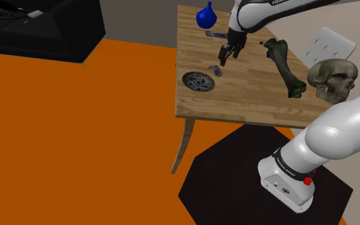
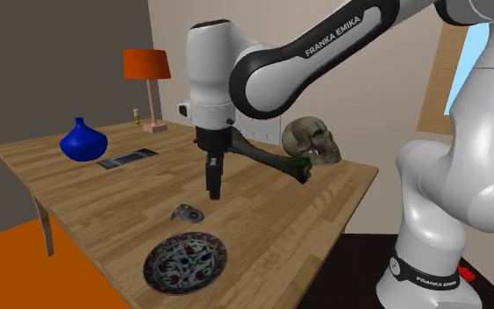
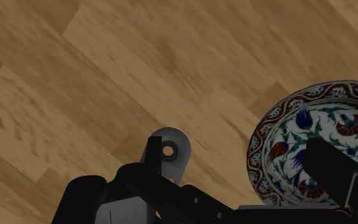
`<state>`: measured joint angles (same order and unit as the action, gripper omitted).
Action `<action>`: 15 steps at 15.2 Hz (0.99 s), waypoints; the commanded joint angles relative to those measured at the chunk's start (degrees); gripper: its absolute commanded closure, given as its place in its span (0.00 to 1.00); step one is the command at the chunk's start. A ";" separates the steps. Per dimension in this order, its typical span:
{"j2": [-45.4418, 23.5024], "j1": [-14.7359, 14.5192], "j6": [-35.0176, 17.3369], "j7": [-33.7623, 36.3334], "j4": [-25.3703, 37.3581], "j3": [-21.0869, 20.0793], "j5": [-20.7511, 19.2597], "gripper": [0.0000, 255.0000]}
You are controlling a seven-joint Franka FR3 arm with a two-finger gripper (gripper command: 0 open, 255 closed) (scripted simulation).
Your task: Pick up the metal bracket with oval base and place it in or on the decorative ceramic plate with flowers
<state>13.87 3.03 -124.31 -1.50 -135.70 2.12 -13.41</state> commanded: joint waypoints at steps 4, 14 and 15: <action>-10.75 1.25 -6.19 1.30 4.78 0.65 -3.40 0.00; -22.58 2.45 -14.09 3.15 8.96 1.99 -7.02 0.00; -23.15 2.54 -14.77 3.26 8.87 2.09 -7.20 0.00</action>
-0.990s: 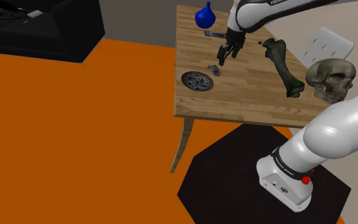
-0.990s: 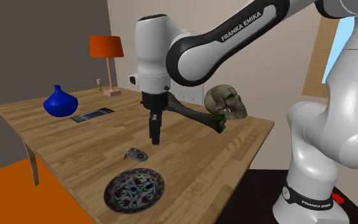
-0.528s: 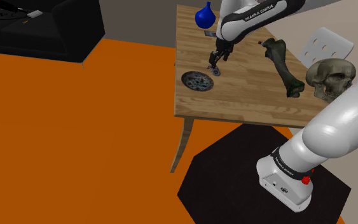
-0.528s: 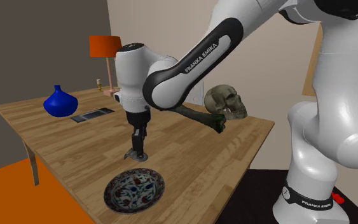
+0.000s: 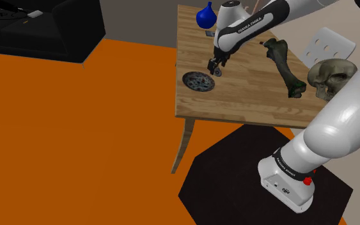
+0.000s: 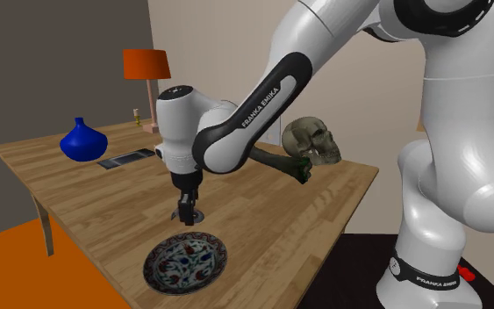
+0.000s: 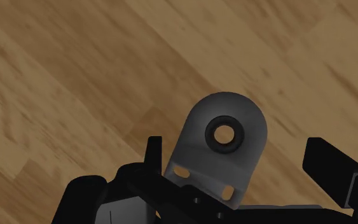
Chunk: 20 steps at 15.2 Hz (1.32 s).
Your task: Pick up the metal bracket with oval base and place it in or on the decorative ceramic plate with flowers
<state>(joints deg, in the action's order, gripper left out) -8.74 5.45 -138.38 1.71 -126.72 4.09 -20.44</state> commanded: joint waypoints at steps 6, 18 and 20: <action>-0.87 0.17 -1.09 0.12 -0.15 0.18 -0.27 0.00; -0.79 0.16 -0.99 0.09 -0.13 0.17 -0.24 1.00; -0.59 0.19 -1.17 0.15 -0.02 0.24 -0.32 1.00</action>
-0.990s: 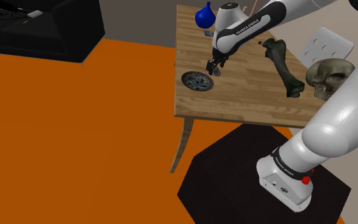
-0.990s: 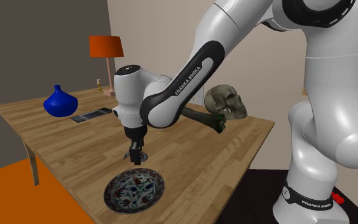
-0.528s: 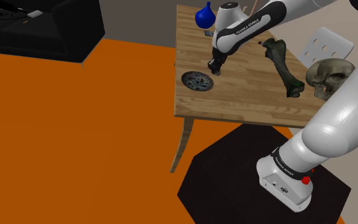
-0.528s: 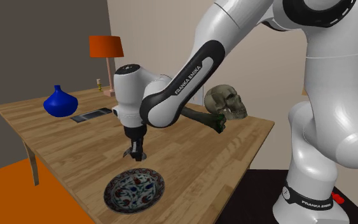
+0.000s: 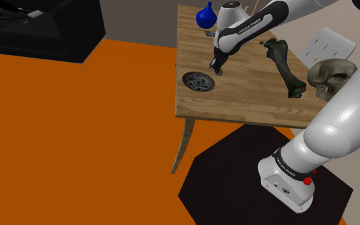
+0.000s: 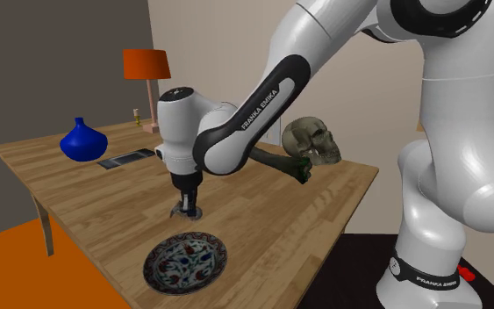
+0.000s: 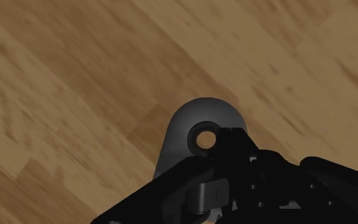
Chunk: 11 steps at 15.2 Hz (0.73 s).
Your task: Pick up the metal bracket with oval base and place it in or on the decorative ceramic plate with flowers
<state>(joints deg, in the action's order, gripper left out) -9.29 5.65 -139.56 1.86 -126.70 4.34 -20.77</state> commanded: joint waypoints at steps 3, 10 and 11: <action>-0.31 2.89 1.21 -3.86 3.48 -0.35 10.87 0.00; -3.42 5.25 -0.93 -6.26 5.41 -0.56 18.17 0.00; -4.00 5.28 -1.57 -6.28 5.35 -0.56 18.20 0.00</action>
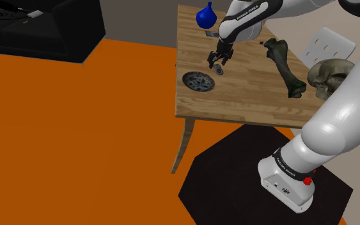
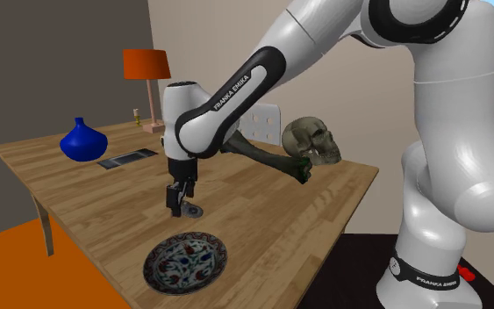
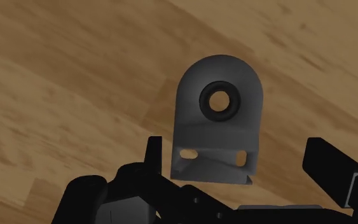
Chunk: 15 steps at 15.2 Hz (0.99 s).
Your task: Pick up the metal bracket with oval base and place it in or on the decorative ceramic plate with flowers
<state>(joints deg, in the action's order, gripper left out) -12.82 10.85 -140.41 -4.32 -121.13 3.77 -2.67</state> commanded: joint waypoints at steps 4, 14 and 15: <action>-1.40 0.13 -1.72 -0.12 -0.28 0.01 0.14 0.00; -1.39 0.12 -1.70 -0.12 -0.28 0.01 0.14 1.00; -1.39 0.12 -1.70 -0.12 -0.28 0.01 0.14 1.00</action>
<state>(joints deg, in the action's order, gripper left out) -14.21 10.98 -142.11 -4.44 -121.42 3.77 -2.53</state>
